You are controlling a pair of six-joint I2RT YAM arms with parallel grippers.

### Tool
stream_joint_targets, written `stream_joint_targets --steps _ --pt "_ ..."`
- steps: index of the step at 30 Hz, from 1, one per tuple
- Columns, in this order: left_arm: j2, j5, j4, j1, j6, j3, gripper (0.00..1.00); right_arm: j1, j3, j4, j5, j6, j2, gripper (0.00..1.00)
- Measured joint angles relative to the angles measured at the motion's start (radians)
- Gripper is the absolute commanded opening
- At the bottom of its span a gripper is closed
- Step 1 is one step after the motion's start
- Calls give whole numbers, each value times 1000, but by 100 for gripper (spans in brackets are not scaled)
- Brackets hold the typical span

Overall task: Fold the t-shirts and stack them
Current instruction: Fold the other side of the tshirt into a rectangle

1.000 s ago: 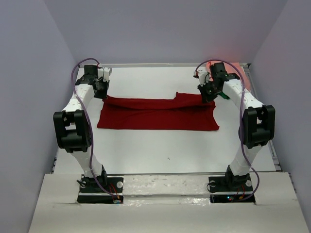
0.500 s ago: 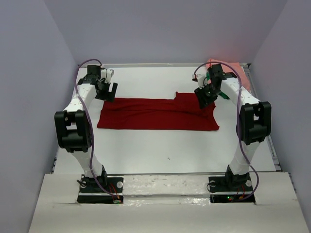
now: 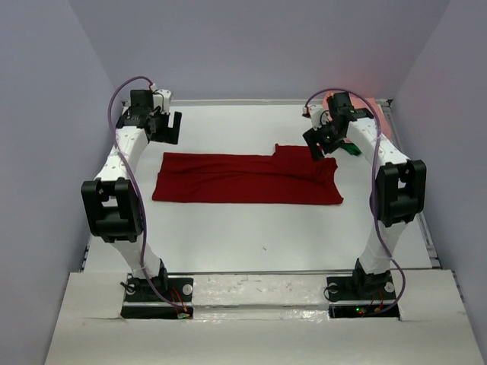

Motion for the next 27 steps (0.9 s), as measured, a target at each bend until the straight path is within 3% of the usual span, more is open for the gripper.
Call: stream_joint_targets --steps 4,14,27 --pt "-5 15 27 -24 -31 28 99 0 86 48 23 -3 47 66" --pt "9 -13 39 -117 -37 34 99 -21 449 132 66 18 408 63" --pt "9 -30 34 -109 -36 2 99 -56 482 138 64 40 460 57"
